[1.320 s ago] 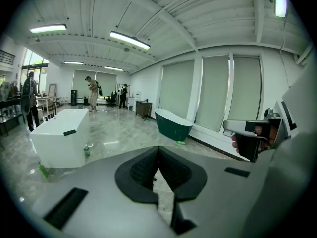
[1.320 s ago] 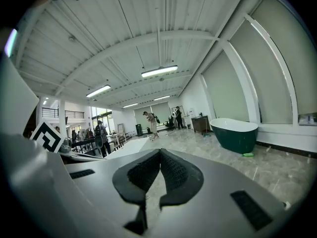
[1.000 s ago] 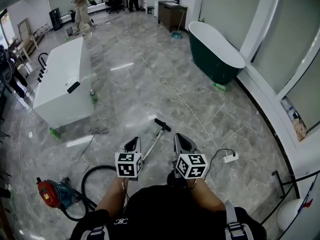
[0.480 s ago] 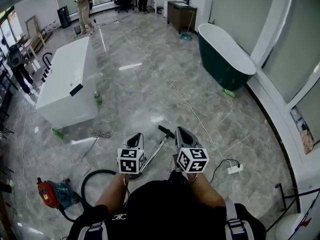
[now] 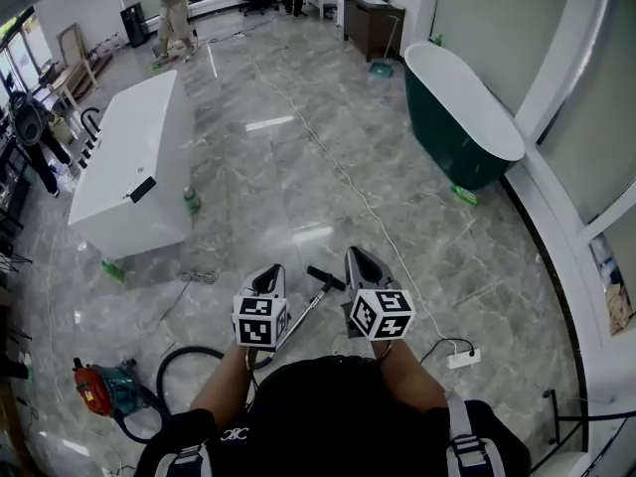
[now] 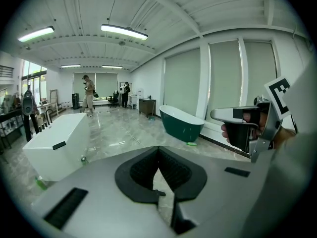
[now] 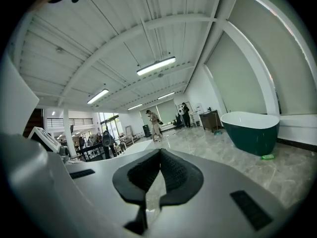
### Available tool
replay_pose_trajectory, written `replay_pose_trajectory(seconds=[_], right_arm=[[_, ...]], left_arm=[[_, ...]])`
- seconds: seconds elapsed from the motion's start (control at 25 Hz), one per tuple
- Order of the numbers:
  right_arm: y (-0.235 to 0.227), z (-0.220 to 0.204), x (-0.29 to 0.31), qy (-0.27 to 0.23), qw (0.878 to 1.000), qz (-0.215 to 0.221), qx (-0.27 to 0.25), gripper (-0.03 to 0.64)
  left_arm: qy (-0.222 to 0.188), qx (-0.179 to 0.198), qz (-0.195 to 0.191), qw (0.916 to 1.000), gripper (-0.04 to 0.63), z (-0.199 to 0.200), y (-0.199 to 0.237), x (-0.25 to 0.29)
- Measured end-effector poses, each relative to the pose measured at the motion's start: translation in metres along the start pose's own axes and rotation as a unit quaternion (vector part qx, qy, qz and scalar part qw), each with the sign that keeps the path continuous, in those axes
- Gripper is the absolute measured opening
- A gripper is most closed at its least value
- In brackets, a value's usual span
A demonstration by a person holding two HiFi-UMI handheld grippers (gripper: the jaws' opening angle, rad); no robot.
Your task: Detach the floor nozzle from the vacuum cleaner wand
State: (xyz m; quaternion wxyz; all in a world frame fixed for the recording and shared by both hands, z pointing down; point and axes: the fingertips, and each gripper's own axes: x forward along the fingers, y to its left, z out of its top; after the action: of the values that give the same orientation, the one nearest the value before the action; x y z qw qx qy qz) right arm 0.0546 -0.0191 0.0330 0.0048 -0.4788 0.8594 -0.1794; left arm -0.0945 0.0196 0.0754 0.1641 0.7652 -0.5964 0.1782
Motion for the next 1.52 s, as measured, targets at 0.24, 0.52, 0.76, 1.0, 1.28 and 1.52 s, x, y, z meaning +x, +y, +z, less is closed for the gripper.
replay_pose_trajectory(seconds=[0.24,0.52,0.76,1.0,1.28,1.52], right_arm=[[-0.063,0.015,0.042,0.025,1.0,0.015,-0.008,0.015],[-0.113,0.008,0.067,0.056,0.998,0.007,0.003,0.015],[-0.145,-0.023,0.085,0.091,0.996,-0.011,0.019,0.015],[-0.159,-0.07,0.114,0.139,0.99,0.004,-0.013,0.015],[-0.185,-0.201,0.168,0.213,0.977,0.015,0.005,0.015],[-0.21,-0.315,0.205,0.252,0.967,0.017,0.038,0.015]], left_arm=[[0.004,-0.042,0.02,0.9989,0.009,0.024,-0.009,0.073],[0.055,-0.035,0.021,0.9977,0.009,0.005,-0.026,0.119],[0.097,-0.052,0.024,0.9936,0.009,-0.04,-0.015,0.158],[0.179,-0.076,0.01,0.9809,0.009,-0.137,0.003,0.214],[0.251,-0.101,0.012,0.9626,0.009,-0.289,0.046,0.293],[0.324,-0.033,-0.016,0.9454,0.011,-0.438,0.058,0.356]])
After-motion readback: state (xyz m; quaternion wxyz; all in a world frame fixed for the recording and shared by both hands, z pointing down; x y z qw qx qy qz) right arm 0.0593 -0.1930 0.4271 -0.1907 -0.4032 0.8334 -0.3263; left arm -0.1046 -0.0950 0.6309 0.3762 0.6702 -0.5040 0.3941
